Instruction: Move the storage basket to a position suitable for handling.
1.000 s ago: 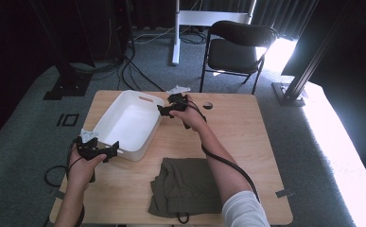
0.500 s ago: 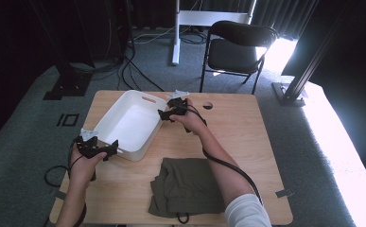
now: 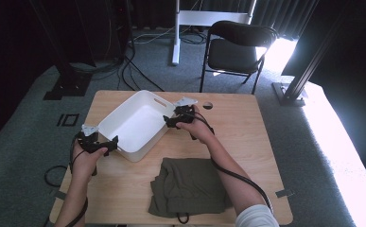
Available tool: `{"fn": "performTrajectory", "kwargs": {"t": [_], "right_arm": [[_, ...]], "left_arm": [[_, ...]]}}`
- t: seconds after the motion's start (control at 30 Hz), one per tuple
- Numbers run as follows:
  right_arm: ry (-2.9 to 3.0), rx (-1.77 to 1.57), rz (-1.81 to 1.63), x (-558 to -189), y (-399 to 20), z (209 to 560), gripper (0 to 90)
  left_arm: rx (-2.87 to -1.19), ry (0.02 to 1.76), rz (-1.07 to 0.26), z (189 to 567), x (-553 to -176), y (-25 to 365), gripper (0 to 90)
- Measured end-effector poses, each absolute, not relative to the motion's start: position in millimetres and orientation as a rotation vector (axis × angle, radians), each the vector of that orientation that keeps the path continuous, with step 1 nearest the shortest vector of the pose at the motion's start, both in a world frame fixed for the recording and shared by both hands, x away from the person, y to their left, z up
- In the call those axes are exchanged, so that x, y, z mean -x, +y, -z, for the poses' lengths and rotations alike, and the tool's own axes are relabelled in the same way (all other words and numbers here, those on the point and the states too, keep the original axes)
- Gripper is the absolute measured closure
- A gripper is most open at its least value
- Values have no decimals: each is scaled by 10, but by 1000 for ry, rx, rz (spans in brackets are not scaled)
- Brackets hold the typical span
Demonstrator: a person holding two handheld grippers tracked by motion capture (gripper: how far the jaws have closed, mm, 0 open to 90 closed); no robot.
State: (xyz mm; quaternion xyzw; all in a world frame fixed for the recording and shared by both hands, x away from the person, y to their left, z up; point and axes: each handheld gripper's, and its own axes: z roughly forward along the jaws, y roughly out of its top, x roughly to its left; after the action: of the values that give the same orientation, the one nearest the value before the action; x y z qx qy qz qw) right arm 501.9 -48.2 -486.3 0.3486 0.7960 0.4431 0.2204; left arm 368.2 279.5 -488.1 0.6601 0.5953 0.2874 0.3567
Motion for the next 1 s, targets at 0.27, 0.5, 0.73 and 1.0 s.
{"fn": "performTrajectory", "kwargs": {"t": [0.27,0.5,0.73,1.0], "right_arm": [[2195,-983,-1246,-4878,-597,4884,135],[2166,-994,-1252,-4714,-675,4900,136],[2160,-995,-1235,-4541,-732,4898,137],[2120,-1015,-1223,-4287,-847,4894,139]], "left_arm": [[-1694,1549,-732,4909,-3767,2788,19],[-1709,1548,-739,4918,-3862,2772,18],[-1704,1555,-741,4935,-3936,2760,18],[-1730,1551,-764,4925,-4027,2723,18]]}}
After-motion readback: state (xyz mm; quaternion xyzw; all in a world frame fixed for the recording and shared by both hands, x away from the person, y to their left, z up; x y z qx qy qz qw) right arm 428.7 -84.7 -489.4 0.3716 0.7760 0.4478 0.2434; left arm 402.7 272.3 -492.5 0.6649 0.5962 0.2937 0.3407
